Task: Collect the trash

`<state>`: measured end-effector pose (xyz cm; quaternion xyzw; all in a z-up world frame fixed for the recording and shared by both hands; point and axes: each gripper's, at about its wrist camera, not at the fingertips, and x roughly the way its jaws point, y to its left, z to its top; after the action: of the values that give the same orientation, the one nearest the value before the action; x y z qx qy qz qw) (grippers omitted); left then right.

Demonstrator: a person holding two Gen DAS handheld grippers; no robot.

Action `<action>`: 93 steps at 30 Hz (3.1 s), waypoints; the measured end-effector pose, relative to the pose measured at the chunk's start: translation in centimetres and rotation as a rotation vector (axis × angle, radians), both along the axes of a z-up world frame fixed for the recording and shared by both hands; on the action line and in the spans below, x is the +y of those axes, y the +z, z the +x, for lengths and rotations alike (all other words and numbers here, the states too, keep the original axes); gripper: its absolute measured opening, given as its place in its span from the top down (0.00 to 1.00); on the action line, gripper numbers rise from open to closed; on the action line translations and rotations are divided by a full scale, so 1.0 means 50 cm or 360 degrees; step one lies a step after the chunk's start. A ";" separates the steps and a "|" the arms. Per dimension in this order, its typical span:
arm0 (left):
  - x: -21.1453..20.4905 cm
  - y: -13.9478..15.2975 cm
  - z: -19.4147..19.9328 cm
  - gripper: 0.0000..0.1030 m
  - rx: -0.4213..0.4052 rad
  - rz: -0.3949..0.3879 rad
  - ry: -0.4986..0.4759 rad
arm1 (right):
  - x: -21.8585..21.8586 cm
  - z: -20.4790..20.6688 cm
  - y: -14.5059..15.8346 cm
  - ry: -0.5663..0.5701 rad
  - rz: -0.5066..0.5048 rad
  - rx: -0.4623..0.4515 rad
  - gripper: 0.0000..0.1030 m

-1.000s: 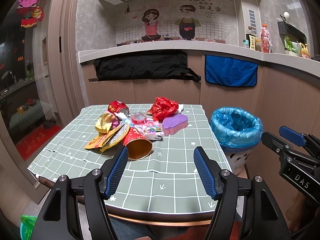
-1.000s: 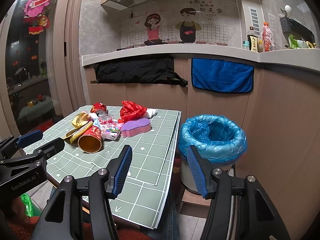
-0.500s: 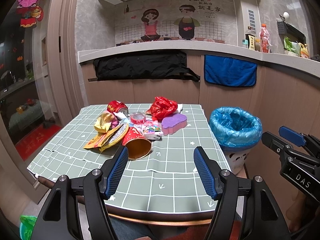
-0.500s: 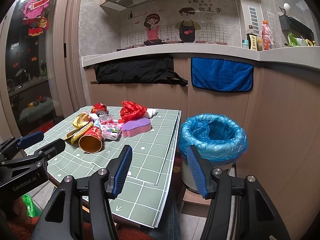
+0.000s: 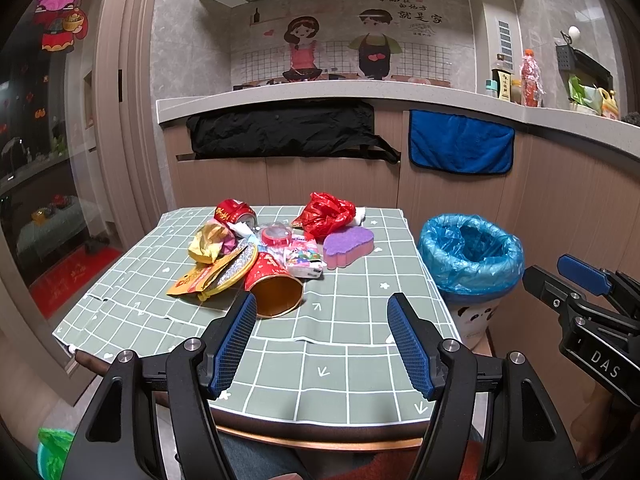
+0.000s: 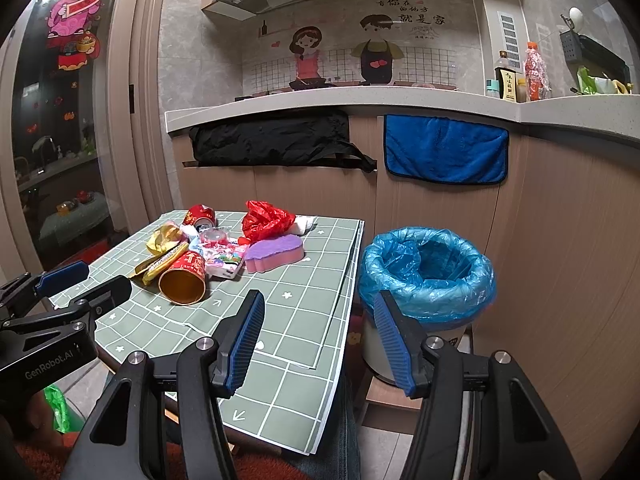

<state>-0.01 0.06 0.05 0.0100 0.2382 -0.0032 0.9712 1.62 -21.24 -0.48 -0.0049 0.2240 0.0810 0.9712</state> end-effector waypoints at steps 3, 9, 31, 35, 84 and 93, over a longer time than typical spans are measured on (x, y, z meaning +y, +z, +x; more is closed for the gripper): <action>0.000 0.000 0.000 0.34 -0.0001 0.0001 0.0002 | 0.000 -0.001 -0.001 -0.0003 0.0000 -0.0002 0.47; -0.005 -0.001 0.001 0.34 0.0000 -0.0005 0.0000 | 0.000 -0.001 0.000 0.0001 0.0001 0.0001 0.47; -0.011 0.000 0.005 0.34 -0.0003 -0.0022 -0.0015 | 0.003 0.002 -0.003 0.0003 -0.0007 0.0009 0.47; -0.007 -0.003 0.008 0.34 -0.0009 -0.0015 -0.0014 | 0.006 0.005 -0.004 0.0010 -0.0021 0.0011 0.47; 0.356 -0.172 0.340 0.62 0.0406 -0.0343 0.0039 | 0.281 0.367 -0.098 0.0501 -0.0218 0.0373 0.49; 0.392 -0.106 0.350 0.61 0.0342 -0.0511 -0.0078 | 0.308 0.406 -0.064 0.0603 -0.0105 0.0422 0.49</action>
<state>17.49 19.68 -5.23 -0.1396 0.3365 -0.0657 0.9290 21.92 -5.82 -3.69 -0.0680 0.3474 0.2542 0.9000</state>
